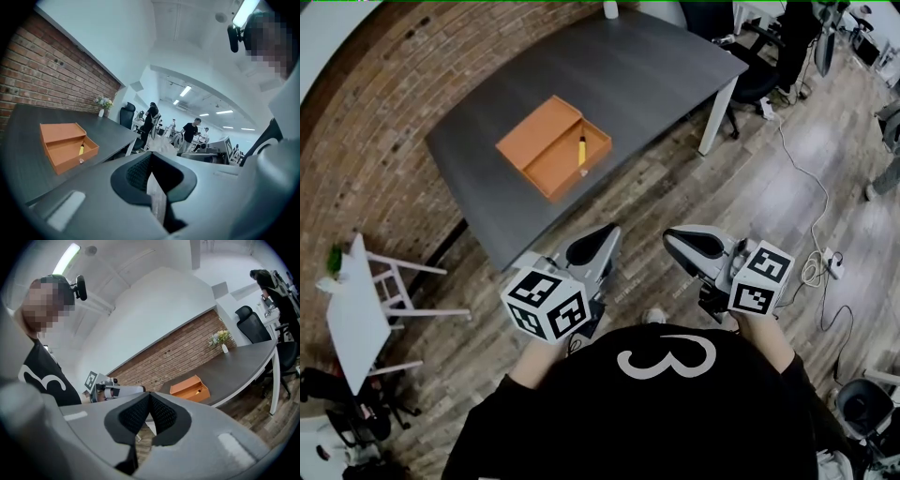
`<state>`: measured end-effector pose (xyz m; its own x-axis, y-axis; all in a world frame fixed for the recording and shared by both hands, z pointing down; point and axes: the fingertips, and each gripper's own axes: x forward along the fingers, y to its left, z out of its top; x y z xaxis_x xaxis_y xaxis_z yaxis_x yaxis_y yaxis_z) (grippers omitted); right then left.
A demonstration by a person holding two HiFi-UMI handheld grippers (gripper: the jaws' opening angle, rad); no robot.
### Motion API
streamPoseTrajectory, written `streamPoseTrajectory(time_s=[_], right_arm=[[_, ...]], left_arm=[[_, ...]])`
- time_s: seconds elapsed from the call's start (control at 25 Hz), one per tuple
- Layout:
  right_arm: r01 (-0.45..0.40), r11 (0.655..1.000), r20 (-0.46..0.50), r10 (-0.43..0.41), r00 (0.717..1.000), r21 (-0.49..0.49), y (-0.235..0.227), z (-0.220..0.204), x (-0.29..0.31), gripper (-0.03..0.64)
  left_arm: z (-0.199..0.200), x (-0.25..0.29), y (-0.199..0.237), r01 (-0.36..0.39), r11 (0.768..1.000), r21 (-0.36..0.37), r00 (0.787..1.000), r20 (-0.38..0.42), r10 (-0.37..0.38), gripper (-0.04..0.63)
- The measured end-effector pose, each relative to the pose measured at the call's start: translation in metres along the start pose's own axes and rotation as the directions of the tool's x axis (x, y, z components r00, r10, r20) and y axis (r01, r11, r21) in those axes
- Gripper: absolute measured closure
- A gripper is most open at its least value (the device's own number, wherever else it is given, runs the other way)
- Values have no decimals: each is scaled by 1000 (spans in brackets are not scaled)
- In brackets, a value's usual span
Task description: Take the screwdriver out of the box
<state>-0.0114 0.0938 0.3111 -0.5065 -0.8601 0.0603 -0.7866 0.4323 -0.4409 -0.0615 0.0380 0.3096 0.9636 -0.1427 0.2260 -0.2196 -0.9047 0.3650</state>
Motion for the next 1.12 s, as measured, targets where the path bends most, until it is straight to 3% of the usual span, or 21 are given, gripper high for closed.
streamPoseTrajectory(time_s=[0.56,0.76,1.12], right_arm=[[-17,1000,-9,17,1000,-15,-50,30,17,615],[-2,1000,-34,3,999,4,-89,39,36,615],[-37,999,-84,39,996,33,-170,73,94,615]], left_arm=[[25,40,25,-20,1000,-1,1000,13,20,580],[38,70,58,-11,999,-36,1000,18,12,580],[66,128,142,-91,995,-47,996,-18,90,580]])
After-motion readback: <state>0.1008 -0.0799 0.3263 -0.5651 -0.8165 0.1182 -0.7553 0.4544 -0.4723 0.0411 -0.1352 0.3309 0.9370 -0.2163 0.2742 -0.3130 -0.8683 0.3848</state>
